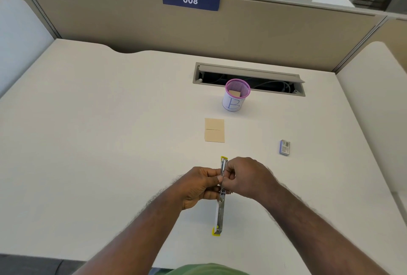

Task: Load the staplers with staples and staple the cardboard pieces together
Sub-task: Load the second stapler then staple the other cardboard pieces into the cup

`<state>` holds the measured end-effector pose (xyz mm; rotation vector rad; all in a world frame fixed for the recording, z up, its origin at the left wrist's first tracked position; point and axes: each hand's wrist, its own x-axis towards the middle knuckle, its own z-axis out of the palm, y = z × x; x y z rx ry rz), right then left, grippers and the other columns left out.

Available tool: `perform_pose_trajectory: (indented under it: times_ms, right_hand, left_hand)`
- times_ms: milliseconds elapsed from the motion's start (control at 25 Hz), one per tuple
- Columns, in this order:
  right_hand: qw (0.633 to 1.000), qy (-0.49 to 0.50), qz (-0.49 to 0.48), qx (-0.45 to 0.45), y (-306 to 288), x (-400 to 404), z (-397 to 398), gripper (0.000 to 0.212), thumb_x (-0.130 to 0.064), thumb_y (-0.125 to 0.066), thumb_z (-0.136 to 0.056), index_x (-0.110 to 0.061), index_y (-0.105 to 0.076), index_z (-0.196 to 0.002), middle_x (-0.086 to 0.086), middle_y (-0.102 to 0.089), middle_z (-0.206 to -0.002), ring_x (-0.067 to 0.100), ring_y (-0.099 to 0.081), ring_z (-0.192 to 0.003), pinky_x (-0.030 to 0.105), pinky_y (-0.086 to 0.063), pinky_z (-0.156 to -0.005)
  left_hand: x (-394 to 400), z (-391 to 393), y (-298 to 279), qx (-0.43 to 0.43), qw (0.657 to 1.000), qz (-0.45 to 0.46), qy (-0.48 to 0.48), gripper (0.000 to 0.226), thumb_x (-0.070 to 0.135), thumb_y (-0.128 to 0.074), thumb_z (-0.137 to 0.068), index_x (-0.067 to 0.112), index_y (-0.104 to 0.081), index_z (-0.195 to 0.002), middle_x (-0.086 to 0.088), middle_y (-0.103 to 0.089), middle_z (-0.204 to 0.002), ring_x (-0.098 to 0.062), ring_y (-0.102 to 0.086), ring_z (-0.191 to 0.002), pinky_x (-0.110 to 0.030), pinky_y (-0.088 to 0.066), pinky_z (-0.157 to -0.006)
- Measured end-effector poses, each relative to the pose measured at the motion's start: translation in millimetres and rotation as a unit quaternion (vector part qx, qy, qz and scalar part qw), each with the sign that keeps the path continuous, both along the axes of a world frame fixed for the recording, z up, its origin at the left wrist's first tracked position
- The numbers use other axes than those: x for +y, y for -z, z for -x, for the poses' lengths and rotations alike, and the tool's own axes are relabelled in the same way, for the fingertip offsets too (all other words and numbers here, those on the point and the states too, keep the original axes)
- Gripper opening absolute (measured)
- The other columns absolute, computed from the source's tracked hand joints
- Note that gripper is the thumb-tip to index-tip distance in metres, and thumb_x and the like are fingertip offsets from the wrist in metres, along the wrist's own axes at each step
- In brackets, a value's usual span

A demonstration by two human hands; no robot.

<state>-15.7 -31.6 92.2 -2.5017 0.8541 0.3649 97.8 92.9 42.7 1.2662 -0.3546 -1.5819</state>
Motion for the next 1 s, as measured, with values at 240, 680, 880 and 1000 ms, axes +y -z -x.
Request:
perform_pose_trajectory:
  times_ms: [240,680,880,1000]
  right_hand:
    - [0.998,-0.033,0.039,-0.047,10.3,-0.4,5.8,0.015,-0.044,-0.054,-0.078,-0.029,-0.052,-0.073,-0.009,-0.056,-0.08,0.011,-0.055,-0.07,0.026,-0.035,-0.057]
    - [0.996,-0.051,0.054,-0.053,20.7,-2.6,13.5,0.017,-0.04,-0.051,-0.079,-0.024,-0.055,-0.076,-0.006,-0.056,-0.079,0.015,-0.056,-0.069,0.029,-0.041,-0.06]
    - [0.997,-0.022,0.03,-0.07,23.6,-3.2,16.9,0.016,-0.04,-0.053,-0.075,-0.024,-0.055,-0.074,-0.007,-0.056,-0.078,0.01,-0.055,-0.068,0.029,-0.045,-0.062]
    - [0.996,-0.034,0.004,-0.082,21.8,-6.1,18.0,0.014,-0.039,-0.055,-0.075,-0.025,-0.054,-0.071,-0.008,-0.055,-0.075,0.009,-0.054,-0.067,0.029,-0.045,-0.061]
  left_hand:
    - [-5.1,-0.6,-1.8,-0.007,1.0,-0.004,-0.007,0.026,0.01,-0.058,-0.095,0.006,-0.068,-0.119,-0.011,-0.07,-0.104,-0.02,-0.067,-0.09,-0.039,-0.054,-0.093]
    - [-7.2,11.1,8.3,0.021,0.999,-0.023,-0.035,0.029,0.023,-0.06,-0.096,0.004,-0.068,-0.117,-0.007,-0.072,-0.095,-0.021,-0.069,-0.084,-0.034,-0.057,-0.078]
    - [-7.3,11.4,9.1,0.041,0.998,-0.025,-0.031,0.027,0.018,-0.057,-0.098,0.005,-0.065,-0.119,-0.003,-0.073,-0.092,-0.016,-0.072,-0.081,-0.028,-0.057,-0.071]
    - [-6.3,10.4,9.0,0.062,0.998,-0.013,-0.021,0.024,0.018,-0.057,-0.098,0.008,-0.065,-0.118,-0.004,-0.073,-0.097,-0.019,-0.071,-0.088,-0.03,-0.058,-0.079]
